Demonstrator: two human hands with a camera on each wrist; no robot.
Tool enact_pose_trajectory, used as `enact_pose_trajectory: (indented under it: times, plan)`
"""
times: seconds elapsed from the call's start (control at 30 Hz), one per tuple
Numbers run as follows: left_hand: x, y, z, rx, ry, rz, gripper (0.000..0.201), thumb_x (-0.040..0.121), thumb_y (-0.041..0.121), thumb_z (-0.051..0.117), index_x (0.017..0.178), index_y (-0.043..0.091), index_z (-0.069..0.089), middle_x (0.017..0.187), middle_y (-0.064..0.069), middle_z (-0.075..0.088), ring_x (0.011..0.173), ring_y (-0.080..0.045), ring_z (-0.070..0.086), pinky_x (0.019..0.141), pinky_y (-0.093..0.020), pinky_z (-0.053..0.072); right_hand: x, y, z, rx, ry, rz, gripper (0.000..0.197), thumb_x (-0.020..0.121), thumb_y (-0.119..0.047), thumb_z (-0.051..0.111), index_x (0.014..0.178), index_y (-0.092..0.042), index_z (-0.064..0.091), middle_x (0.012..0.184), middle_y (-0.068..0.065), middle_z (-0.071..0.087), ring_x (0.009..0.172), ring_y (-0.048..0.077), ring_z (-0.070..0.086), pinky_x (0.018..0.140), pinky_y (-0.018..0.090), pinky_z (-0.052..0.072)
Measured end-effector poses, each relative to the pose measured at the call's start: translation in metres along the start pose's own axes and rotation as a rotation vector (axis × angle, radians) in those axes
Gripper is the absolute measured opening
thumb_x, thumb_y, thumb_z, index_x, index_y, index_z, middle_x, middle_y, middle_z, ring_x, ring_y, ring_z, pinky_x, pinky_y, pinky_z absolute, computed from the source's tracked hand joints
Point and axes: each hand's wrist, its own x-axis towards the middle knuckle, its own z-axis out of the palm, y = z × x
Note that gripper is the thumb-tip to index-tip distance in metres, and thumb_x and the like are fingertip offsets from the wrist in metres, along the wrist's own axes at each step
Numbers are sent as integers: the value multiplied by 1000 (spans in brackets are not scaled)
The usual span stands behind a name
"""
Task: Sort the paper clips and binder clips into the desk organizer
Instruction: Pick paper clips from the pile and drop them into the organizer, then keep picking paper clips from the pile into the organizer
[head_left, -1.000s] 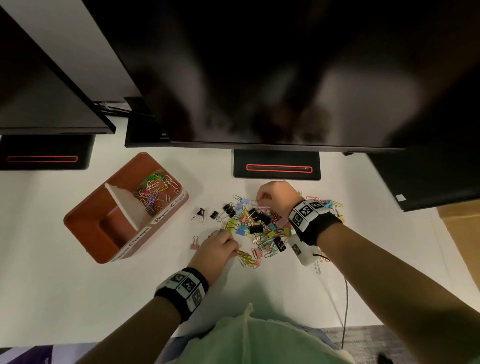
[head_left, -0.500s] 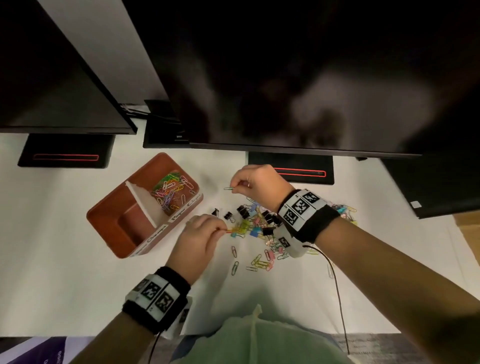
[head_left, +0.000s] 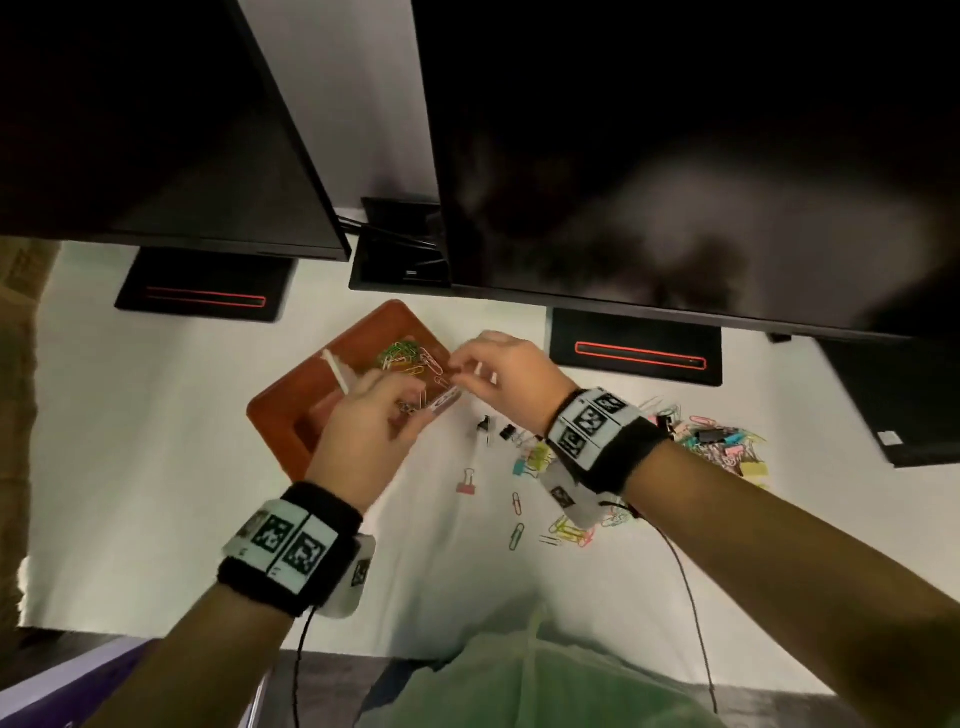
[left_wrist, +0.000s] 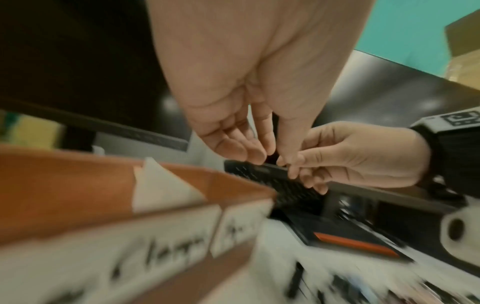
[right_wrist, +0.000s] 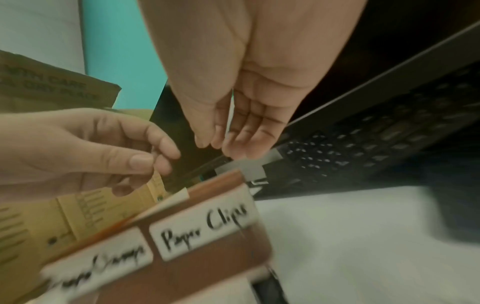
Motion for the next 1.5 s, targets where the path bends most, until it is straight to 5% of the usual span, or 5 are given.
enact_pose_trajectory:
  times: [0.3,0.47,0.7,1.1,1.5]
  plan:
    - [-45,15,108,59,-634,101,56,77,34,69,127,21,47,122,2,43,104,-14,49,92,-28,46,-147,64,14,-91,-470,233,43,84,-25,65,124,-18,51,114,4,56,78,9,48,74,22,39]
    - [-46,11,130,98,-602,71,52,78,24,70,125,15,51,123,2,42,111,-15,46,99,-22,41,-164,74,43,-215,-438,227,55,83,-19,65,134,-14,43,132,8,44,113,26,52,98,34,44]
    - [-37,3,133,90,-567,103,15,85,13,60,99,8,64,101,-7,57,93,-20,55,82,-22,41,-149,77,47,-158,-345,209,17,87,-11,56,99,-5,67,102,14,64,100,31,55,90,43,46]
    - [-34,6,139,173,-568,156,3,82,10,58,82,8,60,87,-7,56,82,-24,55,71,-29,46,-135,74,39,-276,-459,221,18,90,-15,50,97,-9,65,105,11,61,100,28,54,80,37,47]
    - [-41,19,143,-24,-667,195,20,83,15,64,102,18,62,80,7,52,71,-6,50,68,-12,40,-167,100,-21,-16,-67,264,4,81,-14,68,79,-17,68,78,-3,70,67,8,61,67,29,55]
